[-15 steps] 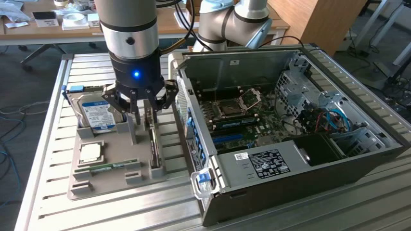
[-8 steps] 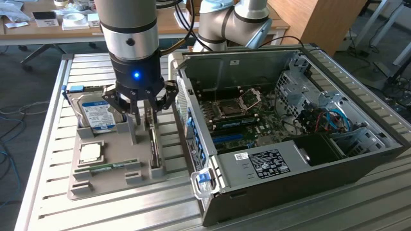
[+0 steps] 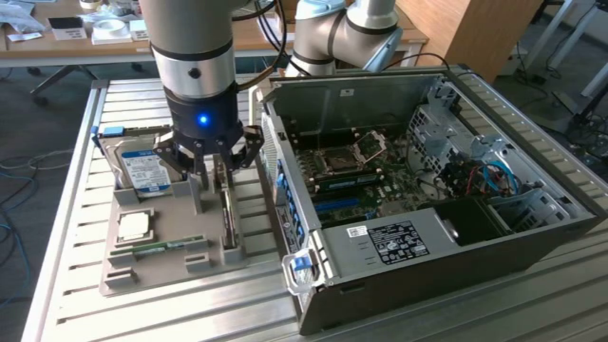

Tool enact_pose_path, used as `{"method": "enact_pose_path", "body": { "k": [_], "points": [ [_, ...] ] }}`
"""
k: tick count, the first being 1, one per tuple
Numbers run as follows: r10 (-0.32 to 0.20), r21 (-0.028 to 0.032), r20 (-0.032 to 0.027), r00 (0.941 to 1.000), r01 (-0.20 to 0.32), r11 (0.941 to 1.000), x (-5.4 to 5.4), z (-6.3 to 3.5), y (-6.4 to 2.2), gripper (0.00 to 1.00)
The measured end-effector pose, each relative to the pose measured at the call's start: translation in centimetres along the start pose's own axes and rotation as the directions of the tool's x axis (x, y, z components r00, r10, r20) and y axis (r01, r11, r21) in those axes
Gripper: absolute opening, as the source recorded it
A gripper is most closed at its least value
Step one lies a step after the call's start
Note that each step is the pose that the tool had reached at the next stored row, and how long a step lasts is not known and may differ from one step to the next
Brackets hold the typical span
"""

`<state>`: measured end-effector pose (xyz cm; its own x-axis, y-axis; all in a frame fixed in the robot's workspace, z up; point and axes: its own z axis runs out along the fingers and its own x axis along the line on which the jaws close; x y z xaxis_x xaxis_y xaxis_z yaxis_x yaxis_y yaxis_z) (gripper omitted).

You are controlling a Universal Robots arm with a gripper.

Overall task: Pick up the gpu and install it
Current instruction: 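Pick up the gpu and move the gpu toward the slot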

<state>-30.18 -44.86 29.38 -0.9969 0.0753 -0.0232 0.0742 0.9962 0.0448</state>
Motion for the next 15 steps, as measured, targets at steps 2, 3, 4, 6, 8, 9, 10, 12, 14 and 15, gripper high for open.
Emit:
{"method": "enact_pose_path", "body": {
  "k": [2, 3, 4, 6, 8, 9, 10, 12, 14, 15],
  "points": [
    [0.000, 0.0000, 0.0001, 1.0000, 0.000, 1.0000, 0.0, 0.11, -0.12, 0.42],
    [0.000, 0.0000, 0.0001, 1.0000, 0.000, 1.0000, -0.1, 0.17, -0.17, 0.42],
    [0.000, -0.0001, 0.0001, 1.0000, 0.000, 1.0000, -0.1, 0.27, -0.20, 0.42],
    [0.000, 0.0000, 0.0001, 1.0000, 0.000, 1.0000, -0.1, 0.57, -0.23, 0.42],
    [0.000, -0.0001, 0.0000, 1.0000, 0.000, 1.0000, -0.2, 0.89, -0.25, 0.42],
    [0.000, -0.0001, 0.0001, 1.0000, 0.000, 1.0000, -0.2, 1.06, -0.26, 0.42],
    [0.000, 0.0000, -0.0001, 1.0000, 0.000, 1.0000, -0.2, 1.20, -0.27, 0.42],
    [0.000, 0.0000, -0.0001, 1.0000, 0.000, 1.0000, -0.3, 1.51, -0.28, 0.42],
    [0.000, 0.0000, -0.0001, 1.0000, 0.000, 1.0000, -0.3, 1.87, -0.29, 0.42],
    [0.000, 0.0001, -0.0002, 1.0000, 0.000, 1.0000, -0.3, 2.04, -0.30, 0.42]
  ]
}}
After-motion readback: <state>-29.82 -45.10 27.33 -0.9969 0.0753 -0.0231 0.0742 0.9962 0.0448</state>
